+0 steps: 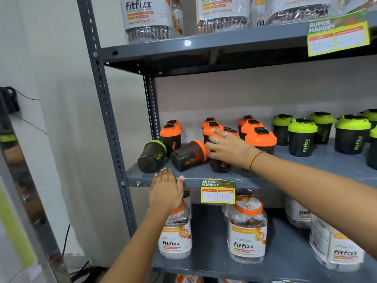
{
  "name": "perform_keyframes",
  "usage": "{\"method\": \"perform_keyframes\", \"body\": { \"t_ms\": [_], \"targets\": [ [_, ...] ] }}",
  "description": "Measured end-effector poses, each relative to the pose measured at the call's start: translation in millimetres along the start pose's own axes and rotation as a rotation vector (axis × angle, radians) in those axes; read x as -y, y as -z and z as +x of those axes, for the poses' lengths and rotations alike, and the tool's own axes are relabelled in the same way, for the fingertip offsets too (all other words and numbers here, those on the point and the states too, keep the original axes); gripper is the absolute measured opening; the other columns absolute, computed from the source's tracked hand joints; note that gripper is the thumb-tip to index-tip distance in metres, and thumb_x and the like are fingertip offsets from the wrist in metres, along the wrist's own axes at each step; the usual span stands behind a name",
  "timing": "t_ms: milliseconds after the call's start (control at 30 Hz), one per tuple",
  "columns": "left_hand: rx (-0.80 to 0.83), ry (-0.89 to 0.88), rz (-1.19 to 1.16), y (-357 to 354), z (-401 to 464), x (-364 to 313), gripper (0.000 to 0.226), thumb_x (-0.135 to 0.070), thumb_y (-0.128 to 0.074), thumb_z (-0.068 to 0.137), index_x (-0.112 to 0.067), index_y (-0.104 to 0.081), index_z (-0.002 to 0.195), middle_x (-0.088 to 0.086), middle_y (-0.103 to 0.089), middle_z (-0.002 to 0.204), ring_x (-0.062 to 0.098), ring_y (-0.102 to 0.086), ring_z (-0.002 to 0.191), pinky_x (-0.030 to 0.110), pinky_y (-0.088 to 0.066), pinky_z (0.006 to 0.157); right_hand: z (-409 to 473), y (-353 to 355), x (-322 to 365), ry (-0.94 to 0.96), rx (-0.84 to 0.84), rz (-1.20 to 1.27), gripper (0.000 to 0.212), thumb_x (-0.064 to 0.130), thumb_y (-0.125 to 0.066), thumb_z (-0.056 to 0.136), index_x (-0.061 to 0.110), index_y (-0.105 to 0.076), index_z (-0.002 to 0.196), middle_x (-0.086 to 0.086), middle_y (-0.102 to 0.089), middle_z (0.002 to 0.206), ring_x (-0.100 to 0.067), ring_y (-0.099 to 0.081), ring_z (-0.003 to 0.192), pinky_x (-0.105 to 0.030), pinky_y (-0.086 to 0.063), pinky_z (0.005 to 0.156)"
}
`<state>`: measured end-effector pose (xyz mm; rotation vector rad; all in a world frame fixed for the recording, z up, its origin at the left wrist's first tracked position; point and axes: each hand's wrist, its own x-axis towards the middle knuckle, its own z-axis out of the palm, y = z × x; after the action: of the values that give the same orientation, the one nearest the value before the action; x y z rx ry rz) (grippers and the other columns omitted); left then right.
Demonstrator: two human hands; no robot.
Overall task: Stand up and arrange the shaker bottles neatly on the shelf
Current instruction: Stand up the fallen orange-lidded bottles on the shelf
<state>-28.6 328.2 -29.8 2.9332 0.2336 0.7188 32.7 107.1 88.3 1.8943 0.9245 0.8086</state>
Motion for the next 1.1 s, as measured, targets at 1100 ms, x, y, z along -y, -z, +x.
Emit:
{"method": "perform_keyframes", "body": {
  "t_ms": [1100],
  "targets": [
    [0.011,0.132,0.132,14,-39,72,0.066,-0.045,-0.013,0.103,-0.007,-0.010,0.157,0.010,-0.012,0.166,0.019,-0.005,0.153,0.035,0.003,0.123,73,63,17,-0.339,-0.282,0.761,0.053,0.042,-0.050,0.087,0.021,-0.051,0.135,-0.007,-0.061,0.126,-0.030,-0.053,0.116,-0.043,-0.036,0.095]
  ]
}}
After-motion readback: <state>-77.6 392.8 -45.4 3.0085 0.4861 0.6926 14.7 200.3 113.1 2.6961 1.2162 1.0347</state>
